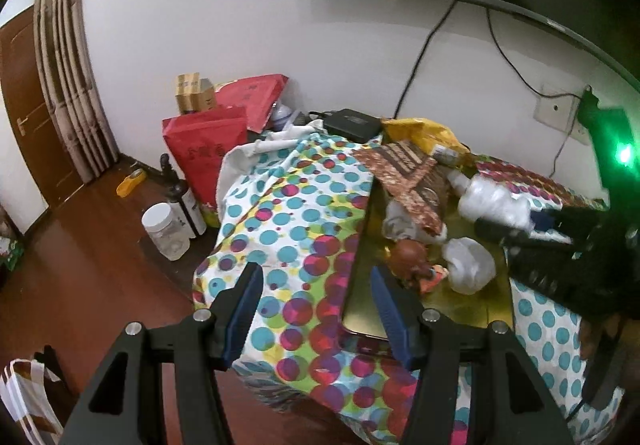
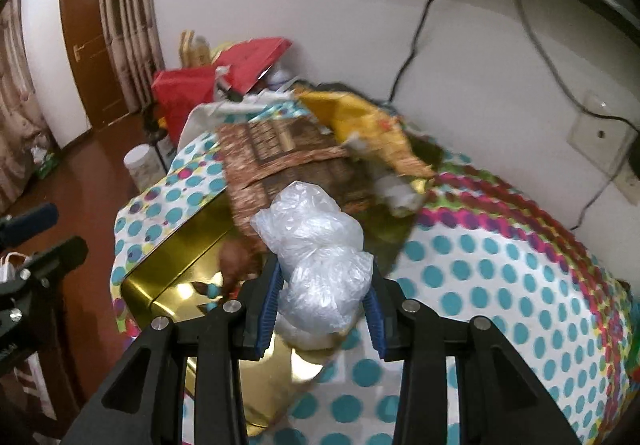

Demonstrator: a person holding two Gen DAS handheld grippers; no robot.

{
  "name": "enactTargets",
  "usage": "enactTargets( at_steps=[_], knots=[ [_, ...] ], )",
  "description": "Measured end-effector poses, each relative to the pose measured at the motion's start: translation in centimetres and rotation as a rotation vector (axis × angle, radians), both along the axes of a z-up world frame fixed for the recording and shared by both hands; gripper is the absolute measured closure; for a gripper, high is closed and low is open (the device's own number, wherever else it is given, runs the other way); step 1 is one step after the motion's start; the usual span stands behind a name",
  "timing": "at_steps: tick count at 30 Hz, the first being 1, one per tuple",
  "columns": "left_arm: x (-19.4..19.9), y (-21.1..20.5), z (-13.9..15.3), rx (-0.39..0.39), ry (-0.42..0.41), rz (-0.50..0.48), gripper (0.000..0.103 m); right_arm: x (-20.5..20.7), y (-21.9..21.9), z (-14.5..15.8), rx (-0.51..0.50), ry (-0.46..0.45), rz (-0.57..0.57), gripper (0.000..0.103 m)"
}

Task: Organize objects
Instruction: 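Carry the clear plastic bag into the gold tin and open the right tool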

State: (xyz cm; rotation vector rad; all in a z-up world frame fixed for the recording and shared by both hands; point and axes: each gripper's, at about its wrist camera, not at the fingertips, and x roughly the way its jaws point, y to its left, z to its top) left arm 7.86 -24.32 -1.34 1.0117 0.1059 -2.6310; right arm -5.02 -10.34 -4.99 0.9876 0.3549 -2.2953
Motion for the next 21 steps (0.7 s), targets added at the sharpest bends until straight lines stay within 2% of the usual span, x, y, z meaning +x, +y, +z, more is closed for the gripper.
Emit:
enactTargets(
  at_steps=[6, 13, 17, 19, 21],
  knots=[
    [0.1, -1.3, 0.0, 0.005, 0.001, 0.026, 0.043, 0.6, -2.0, -1.9, 0.020, -0.060, 0.013, 0.066],
    [-0.2, -1.3, -0.1, 0.014, -0.003, 0.010, 0.041, 1.1, -2.3, -2.9, 0.040, -0.076, -0.003, 0.063],
    [-0.3, -1.0, 0.1, 0.017, -0.003, -0.003, 0.040, 1.6, -2.2, -2.5, 0.058, -0.044, -0.024, 0.034],
    [-0.2, -0.9, 0.3, 0.021, -0.001, -0.008, 0.039, 1.7, -1.9, -2.3, 0.044, -0.040, -0.028, 0.032],
    [-0.1, -0.7, 0.5, 0.015, -0.004, -0.001, 0.033, 1.9, -1.3, -1.8, 0.035, -0.041, -0.053, 0.023]
  ],
)
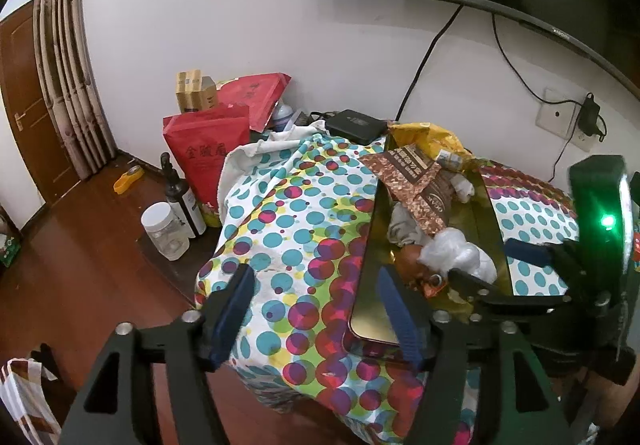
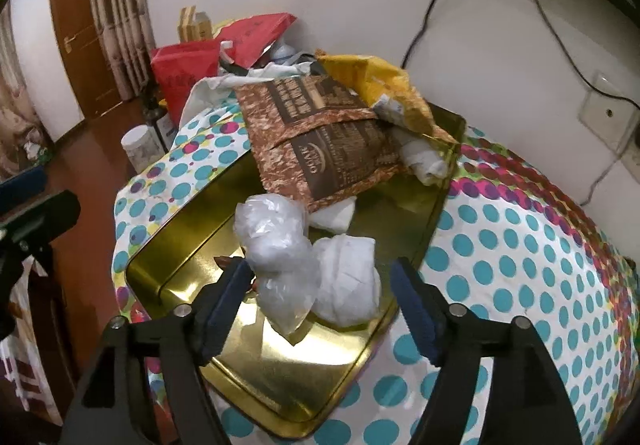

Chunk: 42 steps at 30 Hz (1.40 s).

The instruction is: Organize objects

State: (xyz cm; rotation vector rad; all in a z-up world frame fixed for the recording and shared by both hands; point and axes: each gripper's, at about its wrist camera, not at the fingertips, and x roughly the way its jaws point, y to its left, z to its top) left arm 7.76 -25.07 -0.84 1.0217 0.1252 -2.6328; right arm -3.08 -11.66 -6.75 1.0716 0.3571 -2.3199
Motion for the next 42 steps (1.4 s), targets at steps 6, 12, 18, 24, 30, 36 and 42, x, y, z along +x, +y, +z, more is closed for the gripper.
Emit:
enactTargets(
  at_steps=[6, 12, 18, 24, 30, 36, 42],
  knots=[
    [0.1, 0.8, 1.1, -0.021, -0.001, 0.009, 0.030, 2.3, 3.0, 2.6, -0.007, 0.055, -0.059, 0.006],
    [-0.5, 3.2, 1.6, -0.047, -0.018, -0.035, 0.027, 5.1, 6.5, 4.2, 0.051, 0.093, -0.091, 0.001],
    [-1.9, 4.8, 1.4, -0.048, -0.059, -0.041, 0.025, 6.8, 8.6, 4.7, 0.068, 0.076, -0.103, 0.000],
    [-2.4, 5.7, 1.8, -0.055, -0.066, -0.053, 0.025, 7.0, 9.1, 5.6, 0.032, 0.067, -0.109, 0.000],
    [-3.0, 6.9, 1.8, -0.050, -0.090, -0.086, 0.025, 7.5, 9.2, 5.2, 0.025, 0.042, -0.103, 0.000],
    [-3.6, 7.8, 1.1, -0.063, -0.121, -0.083, 0.025, 8.2, 9.2, 4.7, 0.045, 0.016, -0.094, 0.000],
    [-3.7, 7.8, 0.6, -0.005, -0.140, -0.108, 0.025, 7.9, 9.5, 4.6, 0.026, -0.006, -0.099, 0.000]
  ],
)
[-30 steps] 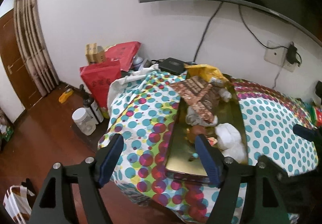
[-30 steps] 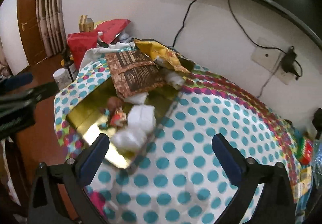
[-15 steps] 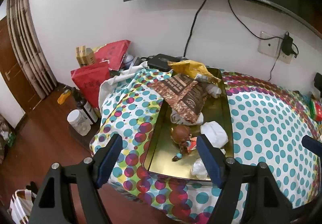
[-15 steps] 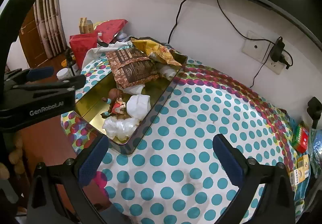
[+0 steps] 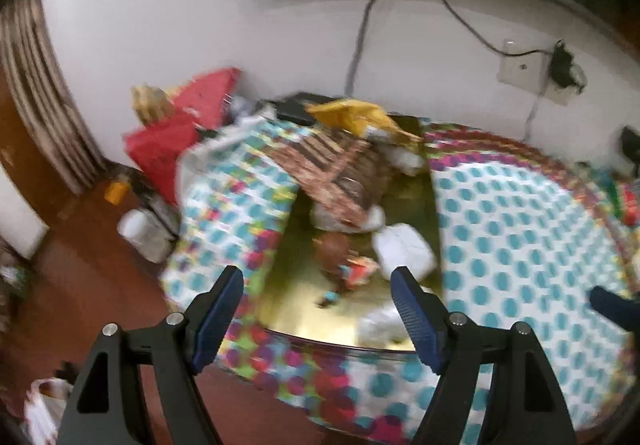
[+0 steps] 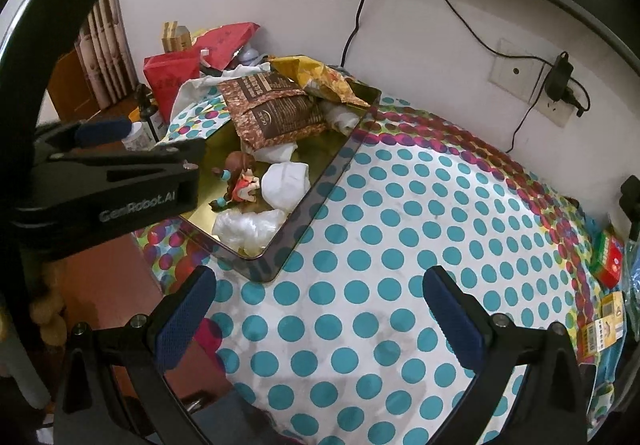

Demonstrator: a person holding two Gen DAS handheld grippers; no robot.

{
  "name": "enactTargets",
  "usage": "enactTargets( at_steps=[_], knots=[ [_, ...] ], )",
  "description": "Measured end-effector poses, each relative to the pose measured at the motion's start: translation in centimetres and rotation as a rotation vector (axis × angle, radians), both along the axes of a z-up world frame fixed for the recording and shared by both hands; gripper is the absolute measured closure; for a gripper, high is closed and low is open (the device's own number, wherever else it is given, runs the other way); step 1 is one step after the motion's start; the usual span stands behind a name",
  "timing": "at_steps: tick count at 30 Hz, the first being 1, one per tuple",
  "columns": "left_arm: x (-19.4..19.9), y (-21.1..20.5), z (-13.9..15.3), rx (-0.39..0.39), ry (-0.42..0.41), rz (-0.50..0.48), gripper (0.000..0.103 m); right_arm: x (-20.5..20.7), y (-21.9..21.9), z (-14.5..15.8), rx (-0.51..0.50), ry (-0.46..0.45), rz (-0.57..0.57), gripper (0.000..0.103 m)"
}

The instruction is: Organize objects

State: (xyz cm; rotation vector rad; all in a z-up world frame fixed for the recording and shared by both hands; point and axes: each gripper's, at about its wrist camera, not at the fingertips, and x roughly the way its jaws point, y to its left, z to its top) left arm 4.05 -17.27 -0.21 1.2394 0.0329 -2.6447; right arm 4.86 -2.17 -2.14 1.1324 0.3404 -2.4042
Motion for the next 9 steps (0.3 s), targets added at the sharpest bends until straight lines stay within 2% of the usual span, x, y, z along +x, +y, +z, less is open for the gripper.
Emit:
enactTargets(
  at_steps=[1, 5, 9],
  knots=[
    [-0.04, -0.10, -0.10, 0.018, -0.003, -0.003, 0.025, -0.05, 0.02, -0.01, -0.001, -0.002, -0.001, 0.000],
    [-0.06, 0.13, -0.15, -0.021, 0.006, 0.006, 0.025, -0.10, -0.03, -0.05, 0.001, -0.002, -0.006, 0.000],
    [-0.08, 0.42, -0.14, -0.012, 0.004, 0.004, 0.025, -0.30, 0.14, -0.10, -0.003, -0.010, -0.008, 0.000]
  ],
)
